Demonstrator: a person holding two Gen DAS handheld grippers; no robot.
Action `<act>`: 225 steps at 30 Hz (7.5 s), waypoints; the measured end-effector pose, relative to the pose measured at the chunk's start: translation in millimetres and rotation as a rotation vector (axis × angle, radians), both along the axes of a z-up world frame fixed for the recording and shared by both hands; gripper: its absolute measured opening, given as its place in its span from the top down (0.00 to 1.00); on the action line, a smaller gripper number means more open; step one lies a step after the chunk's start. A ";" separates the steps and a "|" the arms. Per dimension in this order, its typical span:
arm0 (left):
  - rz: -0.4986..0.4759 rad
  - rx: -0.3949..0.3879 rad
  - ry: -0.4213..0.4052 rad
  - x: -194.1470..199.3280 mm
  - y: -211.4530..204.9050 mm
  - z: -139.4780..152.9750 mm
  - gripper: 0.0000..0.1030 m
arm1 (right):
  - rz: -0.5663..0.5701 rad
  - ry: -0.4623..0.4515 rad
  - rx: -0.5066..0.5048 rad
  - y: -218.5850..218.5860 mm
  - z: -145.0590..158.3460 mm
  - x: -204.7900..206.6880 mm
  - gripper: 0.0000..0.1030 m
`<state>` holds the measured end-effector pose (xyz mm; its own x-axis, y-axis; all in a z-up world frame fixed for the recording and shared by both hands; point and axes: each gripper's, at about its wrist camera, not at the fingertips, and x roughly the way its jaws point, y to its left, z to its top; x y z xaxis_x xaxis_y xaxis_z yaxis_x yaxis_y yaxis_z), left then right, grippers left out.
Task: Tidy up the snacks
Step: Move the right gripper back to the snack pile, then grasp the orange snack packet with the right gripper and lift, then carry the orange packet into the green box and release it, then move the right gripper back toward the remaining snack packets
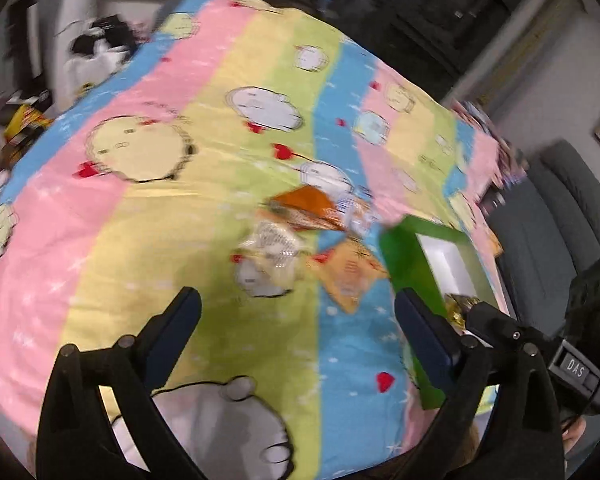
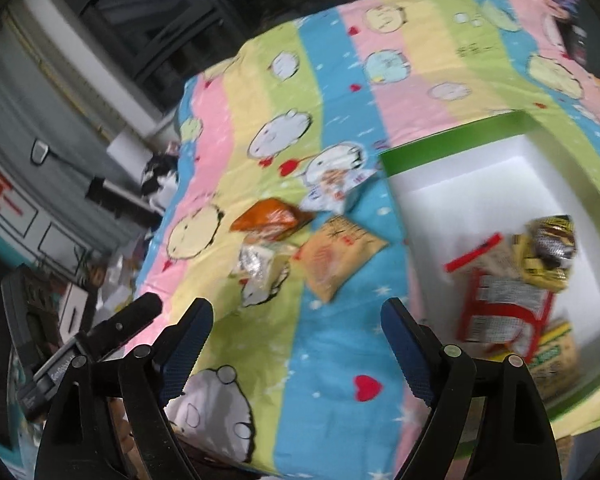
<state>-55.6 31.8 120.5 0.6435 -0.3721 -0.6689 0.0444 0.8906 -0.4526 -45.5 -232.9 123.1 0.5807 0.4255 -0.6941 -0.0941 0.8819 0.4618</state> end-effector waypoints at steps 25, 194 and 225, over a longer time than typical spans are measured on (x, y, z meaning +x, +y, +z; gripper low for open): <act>0.136 -0.013 0.002 -19.3 65.3 -10.1 0.05 | 0.062 0.081 -0.164 77.2 -21.1 18.9 0.16; -0.243 0.101 -0.008 58.6 -42.5 -43.6 0.05 | -0.378 -0.039 -0.215 -31.7 17.9 -31.6 0.15; -0.072 0.138 0.087 87.1 3.4 -67.0 0.05 | -0.297 0.195 -0.269 56.9 -52.7 180.7 0.15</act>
<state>31.5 35.2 53.6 0.5558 -0.3160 -0.7689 0.0759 0.9403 -0.3316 135.2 -176.0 70.4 0.4974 0.0493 -0.8661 0.2473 0.9489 0.1960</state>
